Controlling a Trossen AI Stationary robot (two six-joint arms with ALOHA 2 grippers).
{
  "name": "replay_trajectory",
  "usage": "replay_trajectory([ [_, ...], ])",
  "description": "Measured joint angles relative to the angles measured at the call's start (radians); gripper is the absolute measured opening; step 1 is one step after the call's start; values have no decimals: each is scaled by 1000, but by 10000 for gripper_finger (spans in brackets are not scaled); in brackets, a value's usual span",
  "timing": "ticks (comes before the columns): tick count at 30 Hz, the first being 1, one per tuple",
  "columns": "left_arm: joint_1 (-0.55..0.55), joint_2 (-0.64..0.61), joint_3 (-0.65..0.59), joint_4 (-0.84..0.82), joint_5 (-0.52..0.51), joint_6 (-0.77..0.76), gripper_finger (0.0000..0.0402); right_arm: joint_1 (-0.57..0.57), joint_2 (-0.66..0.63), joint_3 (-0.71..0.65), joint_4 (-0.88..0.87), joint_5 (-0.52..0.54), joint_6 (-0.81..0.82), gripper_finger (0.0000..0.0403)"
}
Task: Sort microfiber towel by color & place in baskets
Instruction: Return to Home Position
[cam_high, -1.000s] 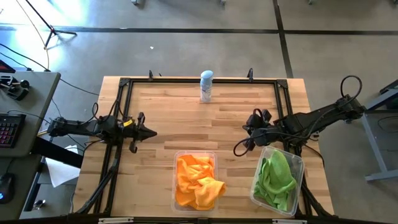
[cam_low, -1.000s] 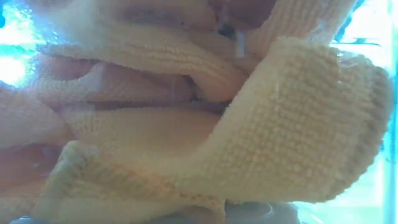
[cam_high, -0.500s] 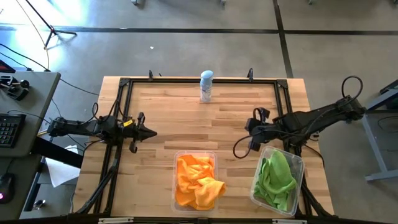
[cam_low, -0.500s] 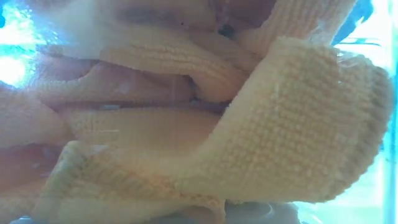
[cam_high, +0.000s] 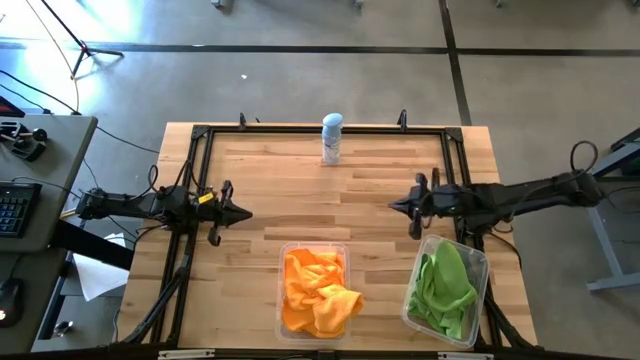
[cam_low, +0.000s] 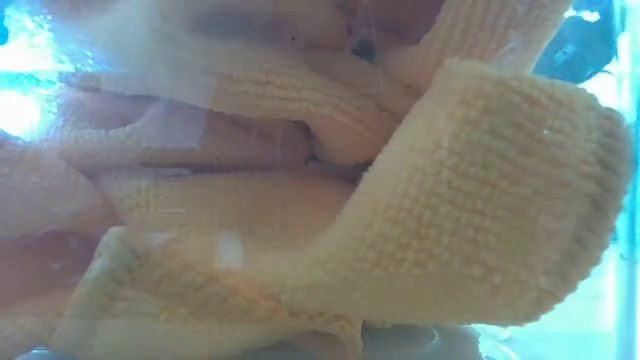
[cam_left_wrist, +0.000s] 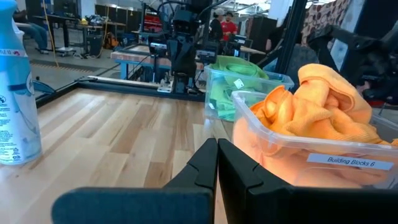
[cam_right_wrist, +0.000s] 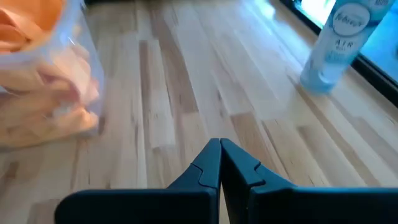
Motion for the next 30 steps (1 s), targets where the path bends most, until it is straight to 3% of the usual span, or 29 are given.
replay_trajectory([
  [7, 0, 0, 0, 0, 0, 0, 0, -62, -194, -147, 129, -76, -31, 0],
  [15, 0, 0, 0, 0, 0, 0, 0, -104, -338, -283, 149, -5, -97, 0],
  [23, 0, 0, 0, 0, 0, 0, 0, -105, -391, -320, 90, 54, -116, 0],
  [30, 0, 0, 0, 0, 0, 0, 0, -99, -393, -320, 54, -202, -68, 0],
])
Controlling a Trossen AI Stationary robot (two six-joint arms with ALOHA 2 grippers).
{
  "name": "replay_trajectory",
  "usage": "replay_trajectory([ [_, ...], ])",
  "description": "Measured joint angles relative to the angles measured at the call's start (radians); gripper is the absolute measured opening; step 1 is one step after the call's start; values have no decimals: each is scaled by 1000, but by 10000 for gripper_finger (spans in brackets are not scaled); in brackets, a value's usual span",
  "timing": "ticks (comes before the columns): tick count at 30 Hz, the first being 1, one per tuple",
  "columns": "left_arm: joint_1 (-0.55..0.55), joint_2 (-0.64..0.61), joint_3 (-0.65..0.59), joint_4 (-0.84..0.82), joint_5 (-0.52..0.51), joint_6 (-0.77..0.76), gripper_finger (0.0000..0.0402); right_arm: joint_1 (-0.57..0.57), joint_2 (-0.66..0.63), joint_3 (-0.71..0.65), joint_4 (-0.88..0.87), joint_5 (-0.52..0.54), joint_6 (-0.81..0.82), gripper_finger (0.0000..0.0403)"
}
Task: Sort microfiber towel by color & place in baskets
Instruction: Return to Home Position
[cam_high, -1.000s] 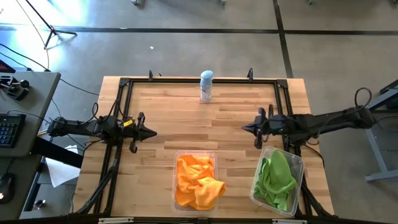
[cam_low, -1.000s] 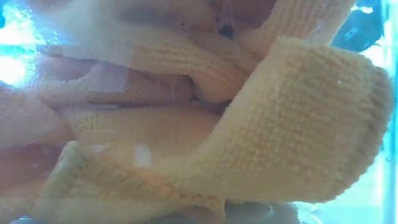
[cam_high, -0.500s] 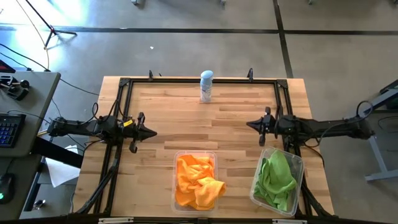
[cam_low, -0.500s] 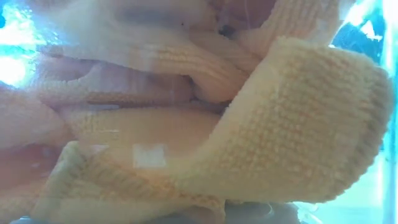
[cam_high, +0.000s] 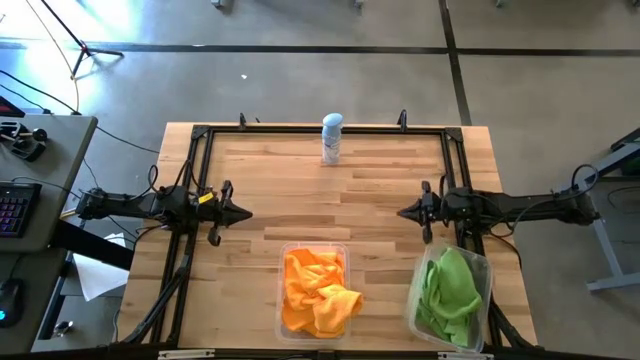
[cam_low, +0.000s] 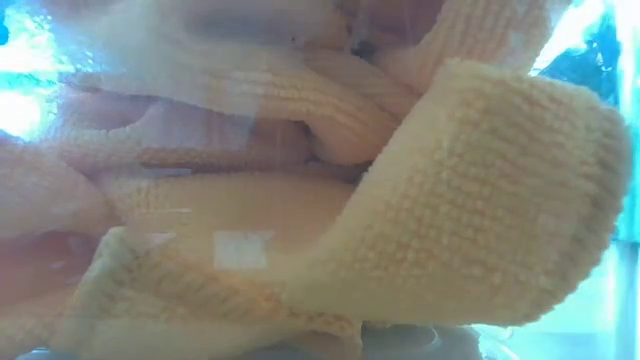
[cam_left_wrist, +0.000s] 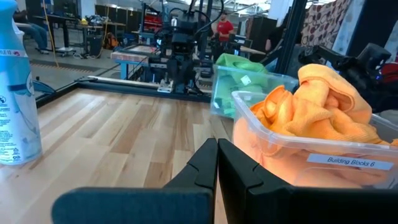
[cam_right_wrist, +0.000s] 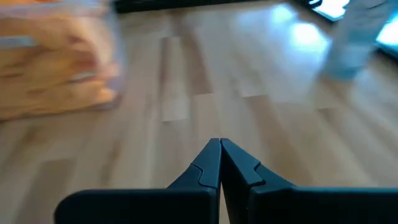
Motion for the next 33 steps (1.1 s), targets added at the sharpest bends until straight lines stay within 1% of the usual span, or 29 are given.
replay_trajectory([
  [3, 0, 0, 0, 0, 0, 0, 0, 11, 0, 0, 0, -82, 29, 0],
  [5, 0, 0, 0, 0, 0, 0, 0, 21, 0, 0, 1, -116, 42, 0],
  [8, 0, 0, 0, 0, 0, 0, 0, 35, 0, 0, 26, -114, 35, 0],
  [13, 0, 0, 0, 0, 0, 0, 0, 43, 0, 0, 133, -90, -3, 0],
  [18, 0, 0, 0, 0, 0, 0, 0, 43, -14, 0, 158, -84, -8, 0],
  [21, 0, 0, 0, 0, 0, 0, 0, 43, -59, 0, 159, -71, -41, 0],
  [30, 0, 0, 0, 0, 0, 0, 0, 43, -273, -1, 128, -21, -122, 0],
  [33, 0, 0, 0, 0, 0, 0, 0, 42, -305, -32, 189, -4, -142, 0],
])
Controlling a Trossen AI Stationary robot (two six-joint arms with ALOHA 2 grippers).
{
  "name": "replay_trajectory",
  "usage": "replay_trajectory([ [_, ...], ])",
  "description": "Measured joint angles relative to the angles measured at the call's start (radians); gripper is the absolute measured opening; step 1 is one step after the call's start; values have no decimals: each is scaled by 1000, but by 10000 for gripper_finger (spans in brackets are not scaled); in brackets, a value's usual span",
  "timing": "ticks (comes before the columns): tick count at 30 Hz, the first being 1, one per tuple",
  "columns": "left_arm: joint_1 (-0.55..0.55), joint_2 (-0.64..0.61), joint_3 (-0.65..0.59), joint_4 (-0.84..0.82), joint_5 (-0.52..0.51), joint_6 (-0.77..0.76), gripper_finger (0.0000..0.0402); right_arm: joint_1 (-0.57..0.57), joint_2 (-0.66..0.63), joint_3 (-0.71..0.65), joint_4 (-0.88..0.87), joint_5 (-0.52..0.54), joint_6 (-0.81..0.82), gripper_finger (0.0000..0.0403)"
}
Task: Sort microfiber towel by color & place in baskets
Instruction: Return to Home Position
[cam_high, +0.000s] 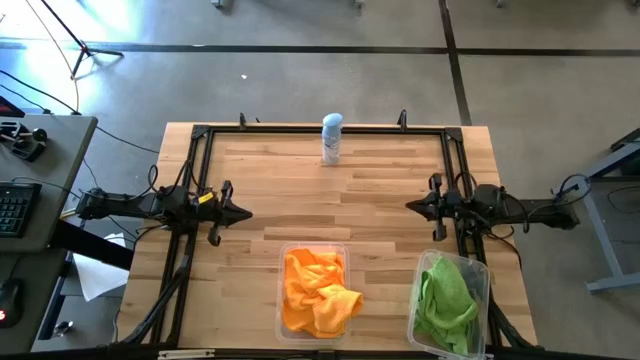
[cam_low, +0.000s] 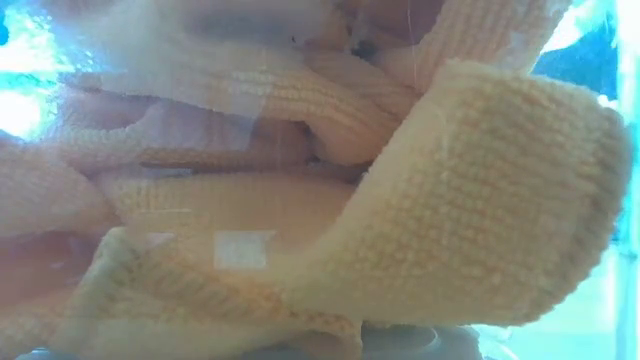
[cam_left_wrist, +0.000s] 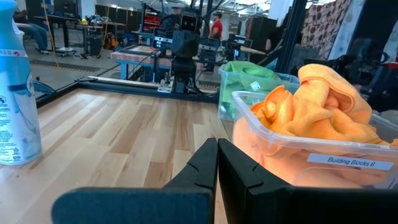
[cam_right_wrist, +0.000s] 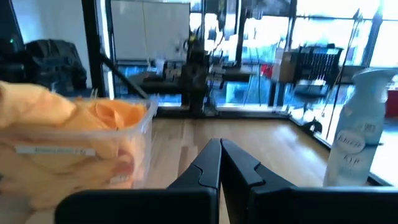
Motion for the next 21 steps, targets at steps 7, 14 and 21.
replay_trajectory([
  [7, 0, 0, 0, 0, 0, 0, 0, 0, 3, -59, 72, -5, 1, 0],
  [14, 0, -1, 0, 1, 0, 0, 0, 0, 7, -59, 24, -2, -19, 0],
  [21, 0, -1, 0, 1, 0, 0, 0, 0, 12, -59, 23, -2, -18, 0],
])
